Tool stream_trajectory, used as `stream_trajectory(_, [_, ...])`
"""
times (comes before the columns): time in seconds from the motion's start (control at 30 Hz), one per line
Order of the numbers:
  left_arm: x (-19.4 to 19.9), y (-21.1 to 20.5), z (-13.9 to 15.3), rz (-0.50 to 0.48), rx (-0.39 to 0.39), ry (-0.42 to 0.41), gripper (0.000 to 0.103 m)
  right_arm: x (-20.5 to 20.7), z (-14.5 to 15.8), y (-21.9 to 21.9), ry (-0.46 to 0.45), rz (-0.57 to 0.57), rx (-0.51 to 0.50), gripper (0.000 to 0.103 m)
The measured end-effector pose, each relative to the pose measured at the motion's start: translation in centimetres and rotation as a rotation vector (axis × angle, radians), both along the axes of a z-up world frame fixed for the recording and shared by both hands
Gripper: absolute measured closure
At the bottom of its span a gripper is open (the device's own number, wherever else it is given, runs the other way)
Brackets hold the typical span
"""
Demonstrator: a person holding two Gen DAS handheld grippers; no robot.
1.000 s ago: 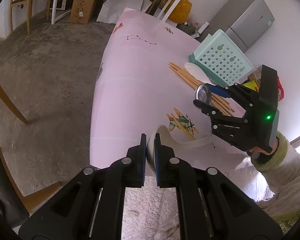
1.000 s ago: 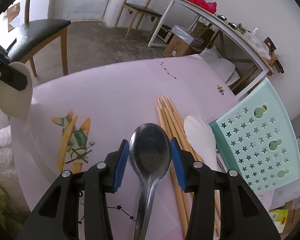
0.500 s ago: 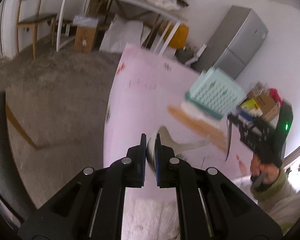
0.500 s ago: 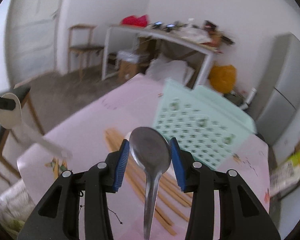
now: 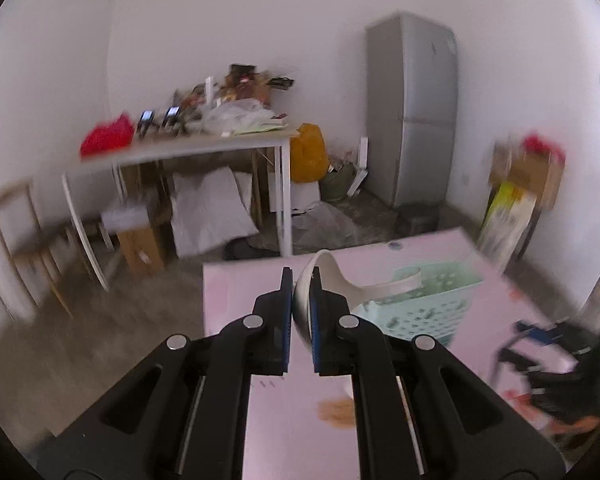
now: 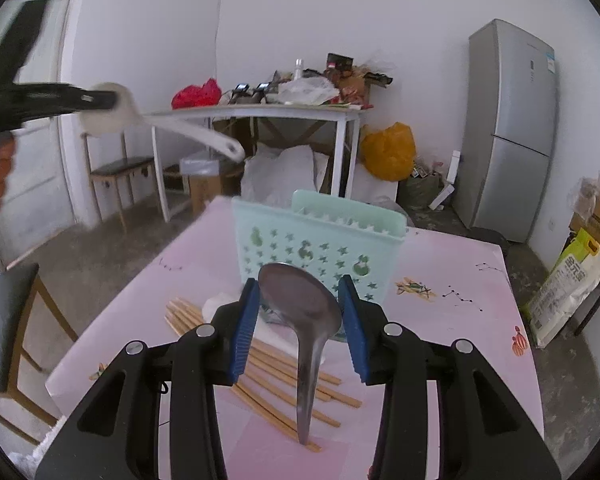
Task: Organize utensils
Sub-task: 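Drop the white paddle into the green basket with the left gripper while the right lifts the spoon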
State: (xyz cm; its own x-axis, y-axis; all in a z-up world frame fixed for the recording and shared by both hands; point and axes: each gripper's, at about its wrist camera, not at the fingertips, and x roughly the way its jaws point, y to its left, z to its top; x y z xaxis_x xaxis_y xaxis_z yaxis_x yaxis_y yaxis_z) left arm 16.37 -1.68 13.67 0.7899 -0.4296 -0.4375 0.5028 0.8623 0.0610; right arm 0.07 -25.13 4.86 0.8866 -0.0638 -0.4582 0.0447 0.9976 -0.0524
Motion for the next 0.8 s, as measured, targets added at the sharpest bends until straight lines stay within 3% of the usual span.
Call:
stream_trajectory(0.03, [0.8, -1.9, -0.1, -0.004, 0.073, -0.017, 0.096, -0.1, 0.1, -0.4, -0.010, -0.003, 0.009, 0.063])
stream_trajectory(0.33, [4.5, -11.4, -2.8, -0.063, 0.447, -0.052, 0.096, -0.7, 0.8, -2.6, -0.055, -0.016, 0.079, 0.063])
stream_trajectory(0.5, [6.5, -14.3, -4.4, -0.084, 0.553, -0.016, 0.096, -0.7, 0.7, -3.8, -0.068, -0.017, 0.109, 0.063])
stream_trajectory(0.6, [7.3, -14.9, -4.8, -0.103, 0.526, 0.033, 0.092, -0.7, 0.6, -4.3, -0.073, -0.016, 0.124, 0.063])
stream_trajectory(0.67, [8.0, -14.8, -4.8, -0.120, 0.447, 0.082, 0.079, -0.7, 0.7, -4.5, -0.078, -0.016, 0.135, 0.063])
stream_trajectory(0.7, [8.0, -14.5, -4.6, -0.124, 0.401, 0.099, 0.064, -0.7, 0.8, -4.7, -0.081, -0.016, 0.140, 0.063])
stream_trajectory(0.73, [8.1, -13.8, -4.4, -0.125, 0.337, 0.116, 0.056, -0.8, 0.7, -4.7, -0.085, -0.016, 0.142, 0.063])
stream_trajectory(0.8, [8.1, -12.3, -4.0, -0.123, 0.240, 0.136, 0.056, -0.8, 1.0, -4.9, -0.092, -0.016, 0.146, 0.063])
